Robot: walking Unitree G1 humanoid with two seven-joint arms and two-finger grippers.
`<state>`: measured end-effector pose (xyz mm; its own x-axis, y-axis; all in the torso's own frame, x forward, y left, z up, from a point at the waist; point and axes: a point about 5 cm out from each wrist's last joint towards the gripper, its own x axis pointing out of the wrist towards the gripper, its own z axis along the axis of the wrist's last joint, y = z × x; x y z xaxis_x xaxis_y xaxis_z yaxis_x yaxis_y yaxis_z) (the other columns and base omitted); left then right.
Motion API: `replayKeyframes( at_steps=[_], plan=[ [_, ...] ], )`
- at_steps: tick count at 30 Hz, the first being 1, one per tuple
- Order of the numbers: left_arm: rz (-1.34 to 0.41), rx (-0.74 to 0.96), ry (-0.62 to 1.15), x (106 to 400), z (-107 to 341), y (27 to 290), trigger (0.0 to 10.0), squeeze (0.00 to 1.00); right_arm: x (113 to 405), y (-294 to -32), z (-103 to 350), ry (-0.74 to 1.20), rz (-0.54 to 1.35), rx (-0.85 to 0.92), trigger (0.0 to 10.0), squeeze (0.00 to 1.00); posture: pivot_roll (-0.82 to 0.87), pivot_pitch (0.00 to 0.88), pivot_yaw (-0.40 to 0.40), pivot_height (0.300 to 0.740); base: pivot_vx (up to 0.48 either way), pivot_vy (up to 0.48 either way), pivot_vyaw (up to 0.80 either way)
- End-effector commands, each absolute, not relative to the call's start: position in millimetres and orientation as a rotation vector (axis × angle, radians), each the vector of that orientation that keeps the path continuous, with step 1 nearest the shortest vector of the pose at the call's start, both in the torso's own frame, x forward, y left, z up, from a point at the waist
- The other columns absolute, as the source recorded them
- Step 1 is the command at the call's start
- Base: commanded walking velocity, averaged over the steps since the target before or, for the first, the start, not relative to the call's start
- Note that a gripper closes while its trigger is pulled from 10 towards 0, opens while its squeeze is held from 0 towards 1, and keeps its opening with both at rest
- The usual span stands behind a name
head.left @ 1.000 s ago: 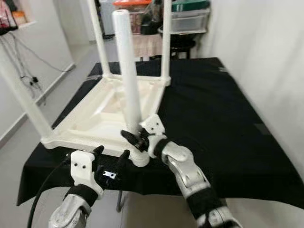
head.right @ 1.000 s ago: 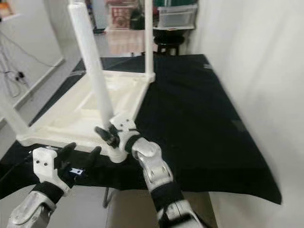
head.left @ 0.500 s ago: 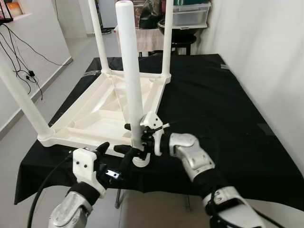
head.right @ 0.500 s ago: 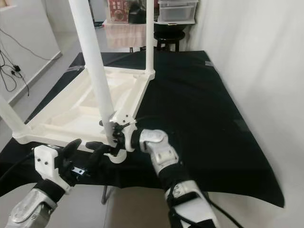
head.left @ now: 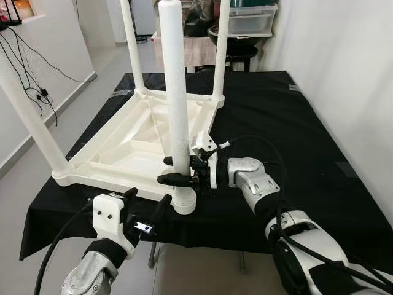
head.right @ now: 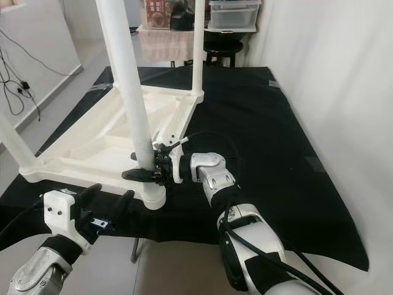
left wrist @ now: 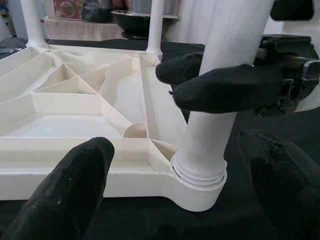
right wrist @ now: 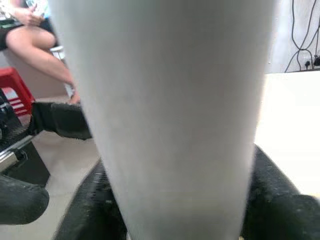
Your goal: Building children table
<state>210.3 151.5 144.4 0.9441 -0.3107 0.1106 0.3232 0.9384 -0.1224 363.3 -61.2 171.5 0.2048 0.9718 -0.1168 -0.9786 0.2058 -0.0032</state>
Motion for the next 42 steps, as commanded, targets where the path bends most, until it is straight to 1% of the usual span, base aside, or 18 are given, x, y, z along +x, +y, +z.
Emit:
replayKeyframes(
  at_steps=[1, 8, 9, 10, 11, 12, 13, 14, 15, 21, 22, 25, 26, 27, 31, 34, 35, 42],
  plan=[
    [-0.326, -0.141, -0.078, 208, 144, 150, 10.0, 0.0, 366, -67, 174, 0.091, 1.354, -0.079, 0.0, 0.0, 0.06, 0.054, -0.004, 0.74, 0.0, 0.0, 0.0],
    [-0.333, -0.144, -0.077, 206, 146, 150, 10.0, 0.0, 368, -95, 161, 0.147, 1.196, -0.198, 0.0, 0.0, 0.06, 0.074, -0.012, 0.74, 0.0, 0.0, 0.0],
    [-0.333, -0.141, -0.076, 205, 145, 150, 10.0, 0.0, 368, -95, 150, 0.174, 0.98, -0.189, 0.0, 0.0, 0.06, 0.077, -0.023, 0.74, 0.0, 0.0, 0.0],
    [-0.333, -0.141, -0.076, 205, 145, 150, 10.0, 0.0, 368, -95, 150, 0.174, 0.98, -0.189, 0.0, 0.0, 0.06, 0.077, -0.023, 0.74, 0.0, 0.0, 0.0],
    [-0.332, -0.138, -0.074, 206, 146, 153, 10.0, 0.0, 353, -82, 135, 0.194, 0.72, -0.07, 0.0, 0.0, 0.07, 0.07, -0.011, 0.74, 0.0, 0.0, 0.0],
    [-0.332, -0.138, -0.074, 206, 146, 153, 10.0, 0.0, 353, -82, 135, 0.194, 0.72, -0.07, 0.0, 0.0, 0.07, 0.07, -0.011, 0.74, 0.0, 0.0, 0.0],
    [-0.331, -0.135, -0.073, 206, 146, 156, 10.0, 0.0, 339, -82, 127, 0.227, 0.514, 0.021, 0.0, 0.0, 0.07, 0.07, -0.011, 0.74, 0.0, 0.0, 0.0],
    [-0.328, -0.127, -0.067, 207, 144, 158, 10.0, 0.0, 325, -71, 120, 0.213, 0.477, 0.05, 0.0, 0.0, 0.03, 0.06, 0.042, 0.74, 0.0, 0.0, 0.0],
    [-0.328, -0.124, -0.061, 209, 143, 160, 10.0, 0.0, 324, -55, 120, 0.182, 0.535, 0.079, 0.0, 0.0, 0.03, 0.033, 0.055, 0.74, 0.0, 0.0, 0.0],
    [-0.337, -0.122, -0.054, 214, 141, 160, 10.0, 0.0, 341, -27, 128, 0.125, 0.689, 0.041, 0.0, 0.0, 0.05, 0.02, 0.031, 0.74, 0.0, 0.0, 0.0],
    [-0.333, -0.122, -0.058, 214, 141, 160, 10.0, 0.0, 347, -23, 128, 0.145, 0.699, 0.012, 10.0, 0.0, 0.05, 0.016, 0.03, 0.74, 0.0, 0.0, 0.0],
    [-0.329, -0.122, -0.061, 215, 141, 159, 10.0, 0.0, 350, -22, 129, 0.162, 0.7, -0.007, 10.0, 0.0, 0.05, 0.014, 0.027, 0.74, 0.0, 0.0, 0.0],
    [-0.325, -0.122, -0.063, 215, 141, 159, 10.0, 0.0, 348, -19, 131, 0.172, 0.721, -0.016, 10.0, 0.59, 0.05, 0.011, 0.025, 0.74, 0.0, 0.0, 0.0],
    [-0.322, -0.122, -0.064, 215, 141, 158, 10.0, 0.0, 346, -16, 135, 0.183, 0.778, 0.031, 10.0, 1.0, 0.05, 0.012, 0.023, 0.74, 0.0, 0.0, 0.0],
    [-0.322, -0.122, -0.065, 215, 141, 158, 10.0, 0.0, 343, -11, 139, 0.19, 0.837, 0.093, 10.0, 1.0, 0.05, 0.012, 0.023, 0.74, 0.0, 0.0, 0.0],
    [-0.327, -0.124, -0.065, 215, 141, 158, 10.0, 0.0, 345, -17, 155, 0.119, 1.046, 0.108, 10.0, 1.0, 0.06, 0.019, 0.021, 0.74, 0.0, 0.0, 0.0],
    [-0.329, -0.125, -0.066, 215, 142, 157, 10.0, 0.0, 347, -23, 160, 0.088, 1.129, 0.078, 10.0, 0.0, 0.06, 0.024, 0.018, 0.74, 0.0, 0.0, 0.0],
    [-0.327, -0.126, -0.071, 213, 143, 156, 10.0, 0.0, 357, -39, 161, 0.09, 1.243, -0.014, 10.0, 0.0, 0.06, 0.037, 0.014, 0.74, 0.0, 0.0, 0.0]
  ],
)
